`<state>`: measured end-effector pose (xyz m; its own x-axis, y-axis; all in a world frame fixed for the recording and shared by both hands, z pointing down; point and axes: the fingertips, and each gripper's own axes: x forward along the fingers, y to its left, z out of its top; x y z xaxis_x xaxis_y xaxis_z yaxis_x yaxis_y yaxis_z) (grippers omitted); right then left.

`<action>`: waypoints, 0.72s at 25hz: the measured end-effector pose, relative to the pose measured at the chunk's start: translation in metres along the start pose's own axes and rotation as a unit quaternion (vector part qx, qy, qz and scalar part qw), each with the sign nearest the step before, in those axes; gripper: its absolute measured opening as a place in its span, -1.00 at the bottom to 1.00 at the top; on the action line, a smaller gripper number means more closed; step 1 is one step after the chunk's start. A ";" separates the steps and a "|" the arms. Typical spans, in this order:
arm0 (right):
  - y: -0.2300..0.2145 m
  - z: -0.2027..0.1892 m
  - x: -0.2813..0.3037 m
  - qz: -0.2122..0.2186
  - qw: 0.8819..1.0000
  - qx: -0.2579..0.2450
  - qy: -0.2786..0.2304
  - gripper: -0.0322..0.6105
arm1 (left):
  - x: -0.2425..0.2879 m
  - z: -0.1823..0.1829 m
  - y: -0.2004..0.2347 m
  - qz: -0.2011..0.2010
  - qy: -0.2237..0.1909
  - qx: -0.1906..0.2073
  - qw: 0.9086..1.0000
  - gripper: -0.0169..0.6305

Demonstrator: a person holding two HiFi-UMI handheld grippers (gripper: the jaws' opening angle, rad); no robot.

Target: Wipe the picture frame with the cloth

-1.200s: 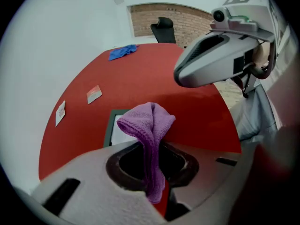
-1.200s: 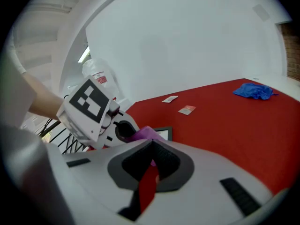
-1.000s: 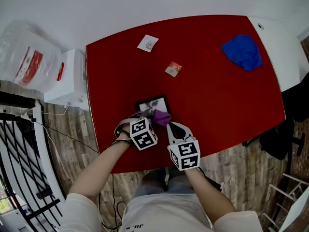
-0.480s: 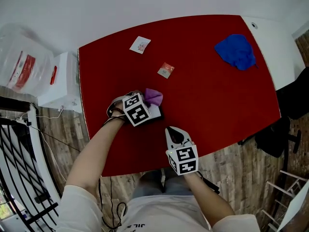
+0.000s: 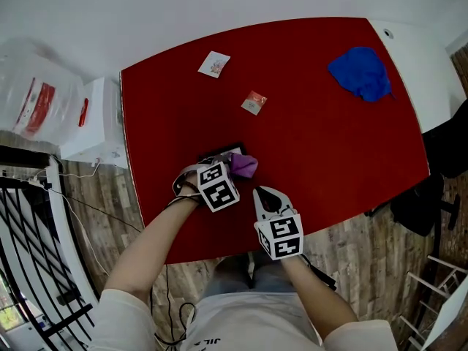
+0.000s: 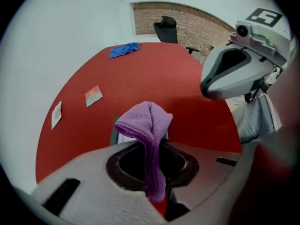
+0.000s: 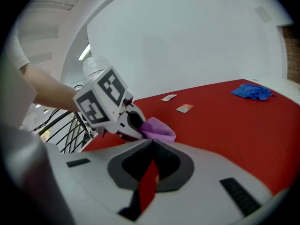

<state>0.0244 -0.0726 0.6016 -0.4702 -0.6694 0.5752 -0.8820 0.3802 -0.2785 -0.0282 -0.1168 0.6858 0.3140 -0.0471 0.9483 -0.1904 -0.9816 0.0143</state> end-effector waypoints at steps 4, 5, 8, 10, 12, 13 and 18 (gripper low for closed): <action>0.001 0.002 -0.001 -0.001 1.000 -0.003 -0.002 -0.89 | 0.000 -0.007 -0.025 -0.011 0.000 0.005 1.000 -0.77; 0.001 0.002 -0.001 -0.001 1.000 -0.003 -0.002 -0.89 | 0.000 -0.008 -0.027 -0.011 0.001 0.008 1.000 -0.77; 0.001 0.001 -0.001 -0.002 1.000 -0.003 -0.001 -0.89 | -0.002 -0.009 -0.025 -0.007 -0.001 0.009 1.000 -0.77; 0.001 -0.001 -0.003 -0.003 1.000 -0.001 0.000 -0.89 | -0.005 -0.006 -0.017 -0.001 -0.003 0.007 1.000 -0.77; 0.001 -0.003 -0.006 -0.005 1.000 0.000 0.002 -0.89 | -0.008 -0.001 -0.002 0.007 -0.001 0.010 1.000 -0.77; 0.000 -0.004 -0.007 -0.006 1.000 0.001 0.003 -0.89 | -0.007 0.002 0.007 0.012 0.002 0.014 1.000 -0.77; -0.008 -0.011 -0.015 -0.014 1.000 0.004 0.007 -0.89 | -0.005 0.023 0.057 0.032 0.006 0.001 0.999 -0.77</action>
<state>0.0387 -0.0586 0.6032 -0.4445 -0.6703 0.5942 -0.8952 0.3564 -0.2675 -0.0195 -0.1766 0.6744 0.2897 -0.1075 0.9511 -0.2086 -0.9769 -0.0469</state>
